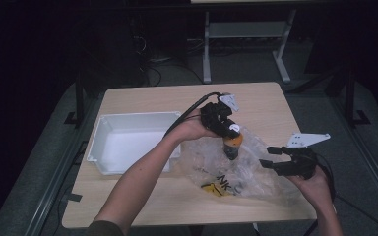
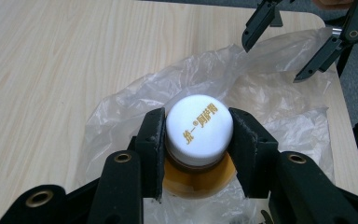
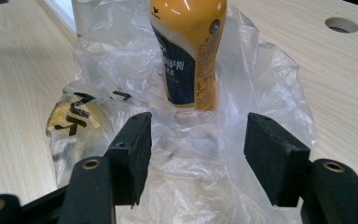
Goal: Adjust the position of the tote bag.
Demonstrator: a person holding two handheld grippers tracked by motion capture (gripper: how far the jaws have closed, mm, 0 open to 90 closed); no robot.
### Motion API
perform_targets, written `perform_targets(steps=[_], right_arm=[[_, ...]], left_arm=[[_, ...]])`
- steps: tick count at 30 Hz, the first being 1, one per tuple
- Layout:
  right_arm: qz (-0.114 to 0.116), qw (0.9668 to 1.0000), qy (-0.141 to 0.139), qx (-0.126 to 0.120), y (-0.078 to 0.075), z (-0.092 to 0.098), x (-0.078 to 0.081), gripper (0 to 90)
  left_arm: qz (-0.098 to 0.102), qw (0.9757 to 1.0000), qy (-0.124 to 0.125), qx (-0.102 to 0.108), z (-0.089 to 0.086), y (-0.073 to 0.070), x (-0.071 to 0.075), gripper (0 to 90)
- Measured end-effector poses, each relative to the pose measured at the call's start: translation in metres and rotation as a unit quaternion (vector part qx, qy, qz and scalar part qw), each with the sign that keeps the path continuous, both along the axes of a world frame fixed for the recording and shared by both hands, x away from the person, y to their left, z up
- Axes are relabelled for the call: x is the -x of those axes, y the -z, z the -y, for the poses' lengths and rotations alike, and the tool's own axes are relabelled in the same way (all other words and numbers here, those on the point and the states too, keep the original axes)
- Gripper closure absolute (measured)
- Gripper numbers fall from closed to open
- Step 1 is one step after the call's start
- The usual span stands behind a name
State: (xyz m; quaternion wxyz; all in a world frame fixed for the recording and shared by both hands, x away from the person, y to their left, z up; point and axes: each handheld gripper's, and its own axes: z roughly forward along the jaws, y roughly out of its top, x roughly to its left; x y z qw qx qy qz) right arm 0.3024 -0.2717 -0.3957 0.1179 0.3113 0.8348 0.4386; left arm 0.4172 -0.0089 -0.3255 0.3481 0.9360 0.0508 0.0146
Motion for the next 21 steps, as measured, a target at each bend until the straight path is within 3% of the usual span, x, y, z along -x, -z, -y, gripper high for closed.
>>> perform_targets(steps=[8, 15, 18, 21], right_arm=[[0.003, 1.0, -0.001, -0.005, -0.001, 0.001, -0.001, 40.7], [0.003, 1.0, -0.001, -0.006, -0.002, 0.0, -0.001, 40.7], [0.008, 0.9999, 0.001, -0.008, -0.003, 0.002, 0.0, 40.7], [0.009, 0.9999, 0.005, -0.009, -0.004, 0.004, 0.001, 40.7]], left_arm=[[-0.001, 0.9999, 0.007, -0.011, 0.0, -0.002, 0.0, 58.9], [0.0, 0.9993, 0.009, -0.037, 0.005, -0.007, 0.0, 59.0], [-0.009, 0.9997, 0.004, -0.02, 0.004, -0.01, -0.003, 59.0], [0.001, 0.9998, 0.004, -0.021, 0.006, -0.019, -0.001, 59.1]])
